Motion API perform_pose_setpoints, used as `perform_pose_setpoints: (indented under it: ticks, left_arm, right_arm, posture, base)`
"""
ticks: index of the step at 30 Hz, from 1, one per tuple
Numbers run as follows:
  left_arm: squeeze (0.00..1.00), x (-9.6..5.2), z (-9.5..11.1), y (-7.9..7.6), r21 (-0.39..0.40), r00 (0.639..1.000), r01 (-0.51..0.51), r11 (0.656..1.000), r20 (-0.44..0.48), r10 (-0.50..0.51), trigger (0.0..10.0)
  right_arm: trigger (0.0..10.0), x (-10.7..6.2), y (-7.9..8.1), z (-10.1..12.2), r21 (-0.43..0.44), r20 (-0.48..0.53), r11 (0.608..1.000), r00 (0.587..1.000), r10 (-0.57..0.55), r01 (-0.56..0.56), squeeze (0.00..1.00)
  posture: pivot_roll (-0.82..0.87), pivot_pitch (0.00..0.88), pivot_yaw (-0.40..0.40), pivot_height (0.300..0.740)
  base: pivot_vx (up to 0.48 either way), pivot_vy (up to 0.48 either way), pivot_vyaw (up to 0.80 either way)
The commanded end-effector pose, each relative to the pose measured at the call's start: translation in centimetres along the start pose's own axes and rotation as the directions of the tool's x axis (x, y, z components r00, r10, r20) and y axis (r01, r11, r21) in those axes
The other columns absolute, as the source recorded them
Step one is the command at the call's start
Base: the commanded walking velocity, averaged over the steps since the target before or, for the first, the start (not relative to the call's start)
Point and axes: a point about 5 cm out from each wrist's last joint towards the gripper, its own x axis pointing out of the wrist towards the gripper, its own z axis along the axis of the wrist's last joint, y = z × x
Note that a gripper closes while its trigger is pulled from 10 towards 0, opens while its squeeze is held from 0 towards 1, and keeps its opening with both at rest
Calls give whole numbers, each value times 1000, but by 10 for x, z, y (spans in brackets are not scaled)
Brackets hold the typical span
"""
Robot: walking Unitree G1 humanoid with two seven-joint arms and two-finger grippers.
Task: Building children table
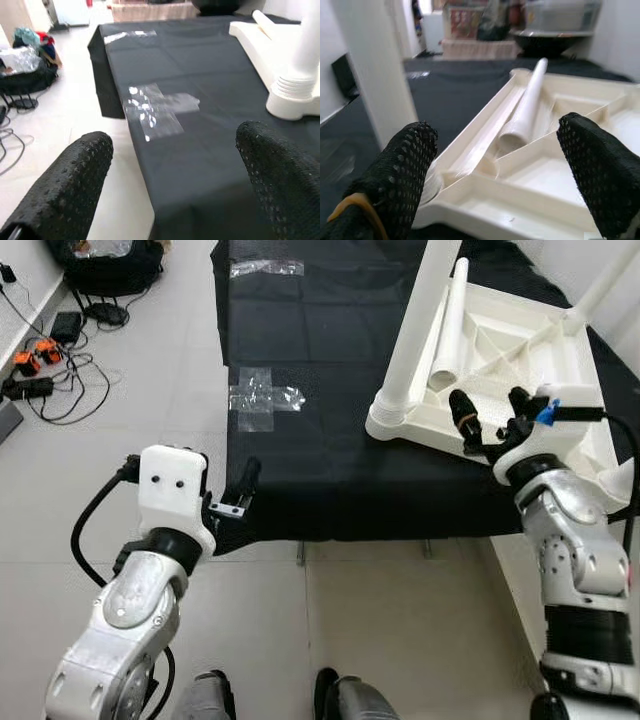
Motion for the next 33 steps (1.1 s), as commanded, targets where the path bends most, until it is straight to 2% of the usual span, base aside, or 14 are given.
perform_pose_setpoints:
  ticks: [1, 2, 6, 7, 9, 11, 12, 14, 15, 18, 21, 33]
  left_arm:
    - [0, 2, 1, 3, 14, 1000, -22, 1000, 8, 22, 10000]
    - [0, 3, 4, 6, 14, 999, -36, 999, 21, 35, 10000]
    - [0, 5, 9, 13, 27, 997, -68, 997, 40, 67, 10000]
    - [0, 6, 13, 20, 40, 994, -96, 995, 57, 94, 10000]
    - [0, 6, 13, 20, 40, 994, -96, 995, 57, 94, 10000]
    - [0, 9, 28, 42, 87, 974, -201, 976, 121, 190, 10000]
    - [0, 9, 28, 42, 87, 974, -201, 976, 121, 190, 10000]
    - [0, 12, 52, 63, 145, 937, -308, 940, 220, 273, 10000]
    - [0, 12, 52, 63, 145, 937, -308, 940, 220, 273, 10000]
    - [0, 14, 77, 82, 192, 885, -410, 892, 319, 338, 10000]
    - [0, 15, 82, 89, 205, 869, -439, 875, 345, 355, 10000]
    - [0, 20, 78, 93, 206, 879, -426, 881, 323, 350, 10000]
  right_arm:
    - [10000, -1, -10, 3, -10, 21, 999, 999, -50, 50, 0]
    - [10000, 1, -9, 7, -30, 44, 998, 997, -57, 58, 0]
    - [10000, 4, -7, 13, -17, 70, 998, 996, -60, 61, 0]
    - [10000, 6, -5, 16, -7, 88, 997, 994, -72, 73, 0]
    - [10000, 6, -5, 16, -7, 88, 997, 994, -72, 73, 0]
    - [10000, 13, -1, 32, 0, 161, 995, 982, -95, 96, 0]
    - [10000, 13, -1, 32, 0, 161, 995, 982, -95, 96, 0]
    - [10000, 19, 1, 54, 16, 250, 989, 957, -145, 145, 0]
    - [10000, 19, 1, 54, 16, 250, 989, 957, -145, 145, 0]
    - [10000, 23, 2, 67, -6, 310, 983, 935, -174, 185, 0]
    - [10000, 23, 3, 66, -13, 309, 981, 934, -179, 193, 0]
    - [10000, 24, 5, 62, -21, 301, 976, 932, -202, 218, 0]
  posture:
    - [64, 175, -99, 740]
    - [64, 175, -99, 740]
    - [69, 172, -98, 740]
    - [70, 169, -95, 740]
    - [70, 169, -95, 740]
    - [77, 159, -95, 740]
    - [77, 159, -95, 740]
    - [82, 148, -93, 740]
    - [82, 148, -93, 740]
    - [85, 139, -94, 740]
    - [84, 135, -97, 740]
    - [79, 139, -92, 740]
  base:
    - [0, 0, -800]
    - [0, 0, 0]
    - [0, 0, 0]
    - [0, 0, 0]
    - [0, 0, 0]
    - [0, 0, 0]
    - [0, 0, 0]
    - [0, 0, 0]
    - [0, 0, 0]
    - [0, 0, 0]
    - [0, 0, 0]
    - [287, 0, -684]
